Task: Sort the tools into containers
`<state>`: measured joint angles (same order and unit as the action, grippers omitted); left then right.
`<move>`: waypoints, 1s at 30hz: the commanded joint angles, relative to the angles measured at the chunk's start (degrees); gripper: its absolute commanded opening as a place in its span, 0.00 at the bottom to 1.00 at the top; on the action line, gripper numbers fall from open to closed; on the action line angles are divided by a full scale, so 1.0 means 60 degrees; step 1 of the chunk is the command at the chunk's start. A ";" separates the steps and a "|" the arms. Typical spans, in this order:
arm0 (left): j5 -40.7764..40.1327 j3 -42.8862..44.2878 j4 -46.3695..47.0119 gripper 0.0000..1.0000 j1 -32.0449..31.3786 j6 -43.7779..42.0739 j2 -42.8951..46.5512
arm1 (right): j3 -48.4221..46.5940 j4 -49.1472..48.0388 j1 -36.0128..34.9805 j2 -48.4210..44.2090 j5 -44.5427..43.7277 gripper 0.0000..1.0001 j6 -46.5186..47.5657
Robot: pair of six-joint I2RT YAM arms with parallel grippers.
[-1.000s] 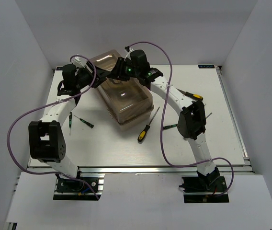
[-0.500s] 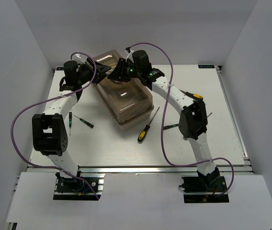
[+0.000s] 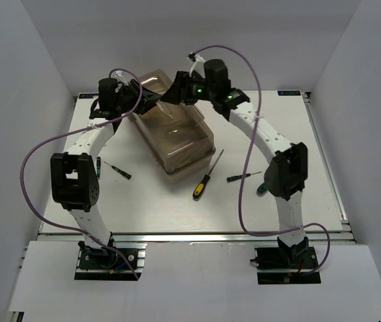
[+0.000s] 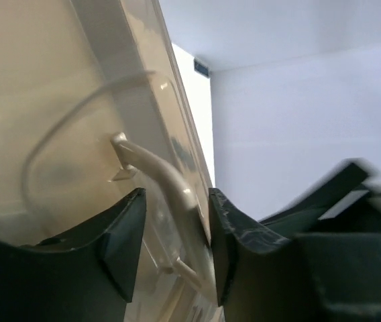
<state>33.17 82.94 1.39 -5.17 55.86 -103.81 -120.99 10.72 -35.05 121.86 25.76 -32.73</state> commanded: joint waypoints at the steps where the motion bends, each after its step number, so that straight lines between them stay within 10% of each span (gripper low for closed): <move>1: -0.0327 0.0137 -0.2118 0.51 -0.0397 -0.0886 -0.0320 | 0.0387 0.0102 0.0697 -0.1820 0.0248 0.68 0.1586; 10: -0.1396 0.0913 -0.4213 0.46 -0.0515 -0.2086 -0.0160 | 0.3288 -0.0263 0.2602 -0.3450 0.0000 0.70 0.1793; 15: -0.1778 0.1118 -0.4771 0.10 -0.0545 -0.2439 0.0075 | 0.3993 -0.0045 0.2736 -0.3174 -0.0806 0.71 0.2291; 19: -0.1589 0.2360 -0.4934 0.00 -0.0530 -0.2308 0.0060 | 0.4285 0.0015 0.2780 -0.2821 -0.0763 0.73 0.2247; 30: 0.1370 0.1646 -0.0514 0.00 0.0817 0.1953 0.0749 | 0.4754 -0.0029 0.2926 -0.2337 -0.0236 0.78 0.2291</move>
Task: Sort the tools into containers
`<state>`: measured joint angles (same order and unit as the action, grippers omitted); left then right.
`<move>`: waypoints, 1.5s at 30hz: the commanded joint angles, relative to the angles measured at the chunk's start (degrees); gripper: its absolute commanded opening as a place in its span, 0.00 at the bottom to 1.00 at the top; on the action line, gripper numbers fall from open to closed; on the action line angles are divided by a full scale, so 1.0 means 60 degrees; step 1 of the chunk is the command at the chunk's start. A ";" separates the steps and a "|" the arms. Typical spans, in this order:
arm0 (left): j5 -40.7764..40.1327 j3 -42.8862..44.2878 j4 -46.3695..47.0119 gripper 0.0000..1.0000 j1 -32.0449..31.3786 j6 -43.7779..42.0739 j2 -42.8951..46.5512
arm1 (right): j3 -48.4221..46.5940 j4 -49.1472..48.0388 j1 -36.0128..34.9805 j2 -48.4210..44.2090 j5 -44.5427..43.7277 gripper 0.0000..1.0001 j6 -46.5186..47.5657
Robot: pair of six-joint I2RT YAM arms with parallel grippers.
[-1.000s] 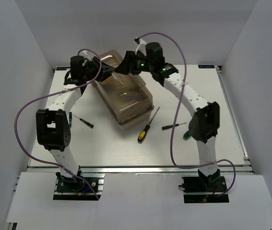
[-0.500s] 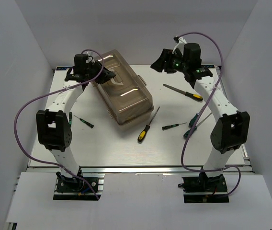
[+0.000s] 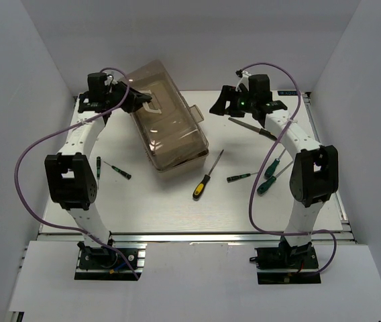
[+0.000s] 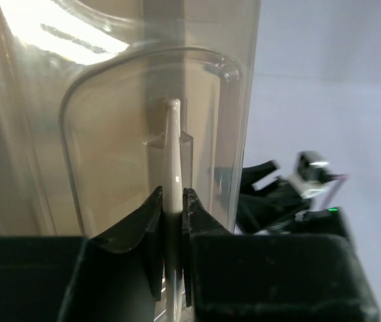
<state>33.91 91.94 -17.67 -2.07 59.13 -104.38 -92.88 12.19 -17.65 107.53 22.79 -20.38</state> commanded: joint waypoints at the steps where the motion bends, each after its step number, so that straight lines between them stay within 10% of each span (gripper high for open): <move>1: 0.1364 0.0145 0.2826 0.00 0.0329 0.1786 0.0829 | 0.0143 -0.0259 0.0027 0.0096 0.0318 0.77 0.0233; 11: 0.2843 -0.0499 0.5493 0.00 0.0813 0.3884 0.0551 | 0.0056 0.0137 -0.0983 0.0594 -0.0222 0.75 0.0936; 36: 0.3796 -0.2476 0.6519 0.00 0.1662 0.4236 0.0726 | -0.0150 -0.0390 -0.1965 0.2118 -0.1157 0.54 0.1302; 42: 0.3841 -0.3017 0.6623 0.00 0.1867 0.3960 0.1238 | -0.0325 -0.0229 -0.2054 0.2338 -0.3733 0.01 0.1302; 45: 0.3578 -0.3253 0.5645 0.00 0.2218 0.2968 0.1926 | 0.0040 -0.0565 -0.1835 0.2119 -0.4367 0.00 0.1317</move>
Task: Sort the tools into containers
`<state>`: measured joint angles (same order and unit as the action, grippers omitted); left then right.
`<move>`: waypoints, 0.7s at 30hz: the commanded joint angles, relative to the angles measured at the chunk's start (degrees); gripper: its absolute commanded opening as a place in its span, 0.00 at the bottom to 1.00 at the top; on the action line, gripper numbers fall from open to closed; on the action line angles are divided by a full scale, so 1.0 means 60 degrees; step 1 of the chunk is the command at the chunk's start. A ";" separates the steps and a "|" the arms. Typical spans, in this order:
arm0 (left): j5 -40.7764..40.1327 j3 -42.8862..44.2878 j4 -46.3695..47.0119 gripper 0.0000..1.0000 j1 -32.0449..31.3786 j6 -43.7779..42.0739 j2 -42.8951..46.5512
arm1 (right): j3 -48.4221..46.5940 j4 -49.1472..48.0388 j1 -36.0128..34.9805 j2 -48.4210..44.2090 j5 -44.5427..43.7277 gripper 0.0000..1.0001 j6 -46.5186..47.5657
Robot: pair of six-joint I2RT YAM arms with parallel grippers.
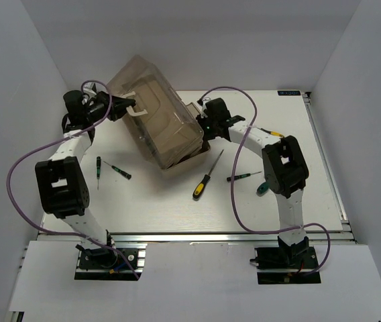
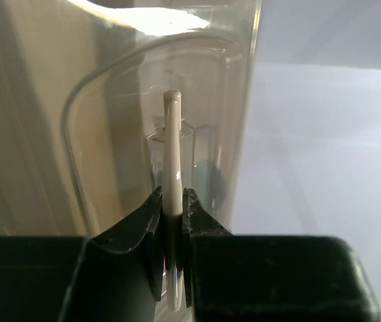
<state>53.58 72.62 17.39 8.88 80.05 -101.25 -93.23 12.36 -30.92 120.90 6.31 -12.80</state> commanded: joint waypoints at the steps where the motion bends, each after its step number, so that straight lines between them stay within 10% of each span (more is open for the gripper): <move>1: 0.0095 -0.0062 -0.1058 0.00 0.0568 -0.0887 0.1566 | 0.0201 -0.0697 0.0551 -0.0227 -0.1724 0.00 0.0024; 10: -0.1166 0.0552 -0.5164 0.00 0.1229 -0.4126 0.1891 | 0.0187 -0.1035 0.1446 -0.0243 -0.1974 0.00 -0.0386; 21: -0.2514 0.1285 -0.6618 0.00 0.1215 -0.5578 0.0836 | 0.0465 -0.1269 0.1871 -0.0433 -0.2252 0.00 -0.0724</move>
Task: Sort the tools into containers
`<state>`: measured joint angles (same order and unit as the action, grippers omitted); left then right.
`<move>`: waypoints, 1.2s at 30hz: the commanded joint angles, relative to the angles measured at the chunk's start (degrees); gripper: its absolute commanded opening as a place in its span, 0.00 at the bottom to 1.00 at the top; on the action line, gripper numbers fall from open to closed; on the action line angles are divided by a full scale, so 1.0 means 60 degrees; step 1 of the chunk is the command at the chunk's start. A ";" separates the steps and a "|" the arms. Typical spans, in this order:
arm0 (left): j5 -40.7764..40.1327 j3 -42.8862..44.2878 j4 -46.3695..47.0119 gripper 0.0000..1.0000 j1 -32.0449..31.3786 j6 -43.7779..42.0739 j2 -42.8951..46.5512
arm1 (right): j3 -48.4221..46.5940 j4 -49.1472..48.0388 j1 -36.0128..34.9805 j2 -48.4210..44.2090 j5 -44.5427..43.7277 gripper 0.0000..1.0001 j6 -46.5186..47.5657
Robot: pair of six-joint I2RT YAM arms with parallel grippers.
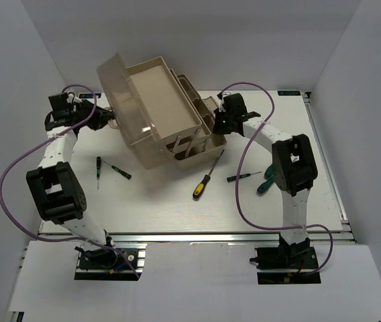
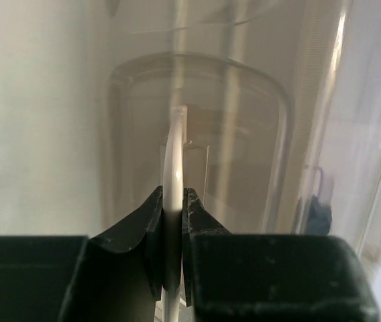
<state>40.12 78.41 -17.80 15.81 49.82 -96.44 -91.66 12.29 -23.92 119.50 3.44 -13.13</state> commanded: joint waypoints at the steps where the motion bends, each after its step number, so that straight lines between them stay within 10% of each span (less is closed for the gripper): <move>1: -0.0314 0.0320 -0.0768 0.00 0.0074 -0.0569 -0.0010 | 0.0232 -0.1258 0.0793 -0.0200 -0.1760 0.00 -0.0669; 10: -0.0942 0.0144 -0.0899 0.02 0.0074 -0.0774 -0.0478 | 0.0452 -0.1346 0.1028 -0.0303 -0.1321 0.00 -0.0859; 22: -0.1662 0.0144 -0.1179 0.49 0.0060 -0.0833 -0.0742 | 0.0262 -0.1449 0.1028 -0.0244 -0.0677 0.00 -0.0977; 36: -0.1193 -0.0017 -0.0942 0.50 0.0074 -0.0847 -0.1474 | 0.0320 -0.1448 0.1028 -0.0303 -0.0237 0.04 -0.1079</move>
<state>29.82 78.30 -23.53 17.15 44.99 -105.36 -89.56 10.50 -19.68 118.43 4.64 -15.42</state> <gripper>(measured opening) 0.503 0.090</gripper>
